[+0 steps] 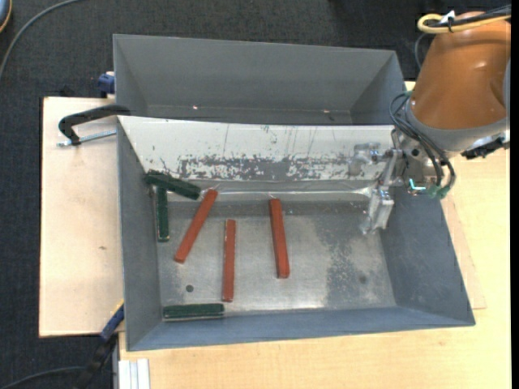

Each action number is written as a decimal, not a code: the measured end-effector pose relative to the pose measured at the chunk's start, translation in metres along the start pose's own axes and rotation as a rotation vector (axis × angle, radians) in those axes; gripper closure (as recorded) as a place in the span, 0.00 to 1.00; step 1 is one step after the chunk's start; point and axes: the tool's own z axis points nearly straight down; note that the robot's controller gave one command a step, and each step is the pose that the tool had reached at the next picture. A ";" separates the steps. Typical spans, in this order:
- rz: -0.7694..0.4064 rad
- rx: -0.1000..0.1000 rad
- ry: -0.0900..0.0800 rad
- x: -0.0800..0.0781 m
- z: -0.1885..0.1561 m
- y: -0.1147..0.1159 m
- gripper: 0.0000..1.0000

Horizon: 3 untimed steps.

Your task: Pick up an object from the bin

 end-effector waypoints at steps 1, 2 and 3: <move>0.038 -0.001 0.001 0.036 0.102 0.005 0.00; -0.355 -0.002 -0.004 0.028 0.157 0.084 0.00; -0.847 0.002 -0.006 0.033 0.168 0.103 0.00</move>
Offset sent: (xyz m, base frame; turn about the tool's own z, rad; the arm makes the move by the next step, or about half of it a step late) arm -0.0352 0.0039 -0.0981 0.0381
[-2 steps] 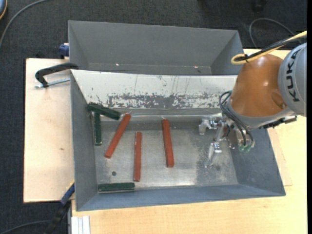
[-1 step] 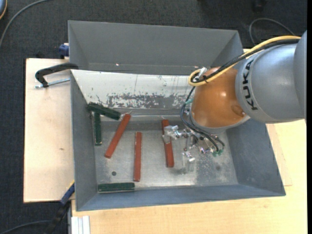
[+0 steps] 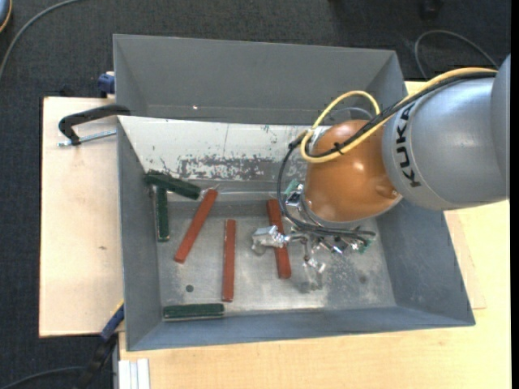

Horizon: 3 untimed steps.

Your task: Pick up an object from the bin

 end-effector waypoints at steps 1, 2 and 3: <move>0.002 0.001 0.000 0.000 0.000 -0.001 1.00; -0.042 0.010 -0.008 0.028 -0.125 -0.007 1.00; -0.064 0.008 -0.008 0.022 -0.162 0.000 1.00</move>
Offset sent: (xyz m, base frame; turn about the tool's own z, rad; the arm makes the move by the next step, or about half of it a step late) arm 0.0000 0.0000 0.0000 0.0000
